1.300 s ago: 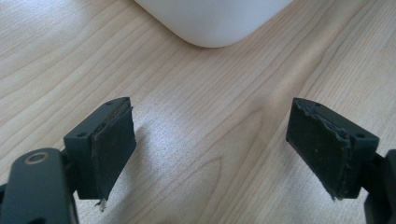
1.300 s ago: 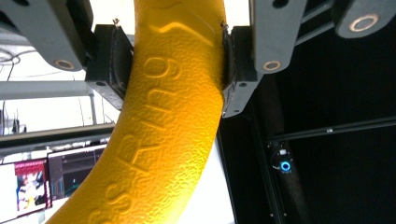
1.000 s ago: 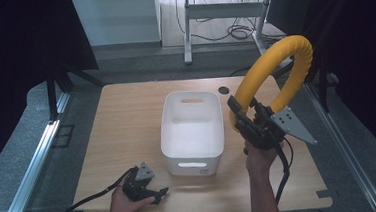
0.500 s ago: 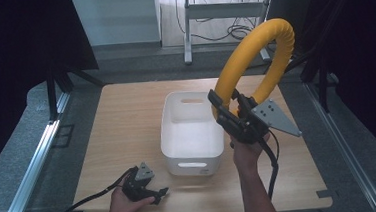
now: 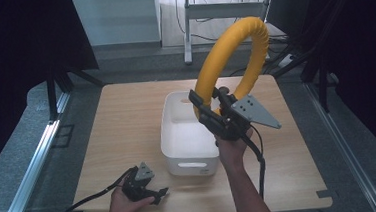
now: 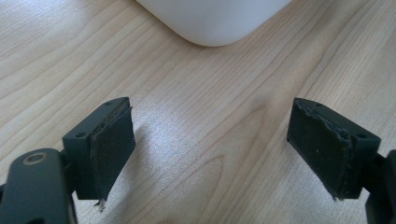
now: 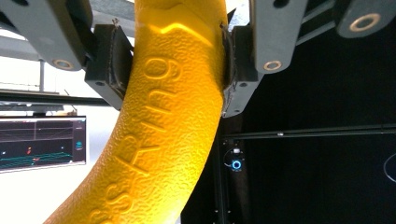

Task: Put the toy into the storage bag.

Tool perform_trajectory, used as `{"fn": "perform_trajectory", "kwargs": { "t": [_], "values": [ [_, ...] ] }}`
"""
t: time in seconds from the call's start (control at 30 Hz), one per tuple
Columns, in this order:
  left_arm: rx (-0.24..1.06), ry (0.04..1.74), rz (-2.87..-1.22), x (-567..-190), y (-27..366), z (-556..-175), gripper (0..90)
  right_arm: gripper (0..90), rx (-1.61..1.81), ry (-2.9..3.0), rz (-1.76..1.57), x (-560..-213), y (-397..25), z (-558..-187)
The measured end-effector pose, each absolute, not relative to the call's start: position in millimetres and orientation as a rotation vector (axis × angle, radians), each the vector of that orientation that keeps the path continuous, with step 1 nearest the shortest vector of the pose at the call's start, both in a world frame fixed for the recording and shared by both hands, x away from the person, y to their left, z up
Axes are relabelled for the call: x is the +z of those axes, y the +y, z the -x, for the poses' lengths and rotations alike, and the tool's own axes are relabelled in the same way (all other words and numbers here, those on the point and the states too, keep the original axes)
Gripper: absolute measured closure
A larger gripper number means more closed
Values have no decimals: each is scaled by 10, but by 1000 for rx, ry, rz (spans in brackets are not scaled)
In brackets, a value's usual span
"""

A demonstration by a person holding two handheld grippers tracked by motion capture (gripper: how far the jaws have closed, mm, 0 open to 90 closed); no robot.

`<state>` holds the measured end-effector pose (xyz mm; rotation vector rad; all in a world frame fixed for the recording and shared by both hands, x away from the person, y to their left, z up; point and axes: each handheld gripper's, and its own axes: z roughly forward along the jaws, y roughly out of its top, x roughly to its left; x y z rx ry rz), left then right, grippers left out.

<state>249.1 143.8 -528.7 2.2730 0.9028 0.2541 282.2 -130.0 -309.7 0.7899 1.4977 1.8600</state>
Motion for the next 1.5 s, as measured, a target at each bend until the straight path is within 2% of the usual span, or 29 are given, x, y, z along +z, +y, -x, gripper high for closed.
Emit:
{"fn": "perform_trajectory", "kwargs": {
  "t": [0.83,1.5],
  "values": [
    [254,898,-2282,-5289,1440,-2491,153,501,1917,1549,-768,-3196,-945,-2787],
    [253,893,-2288,-5286,1445,-2488,152,499,1929,1608,-769,-3456,-645,-2726]
  ]
}}
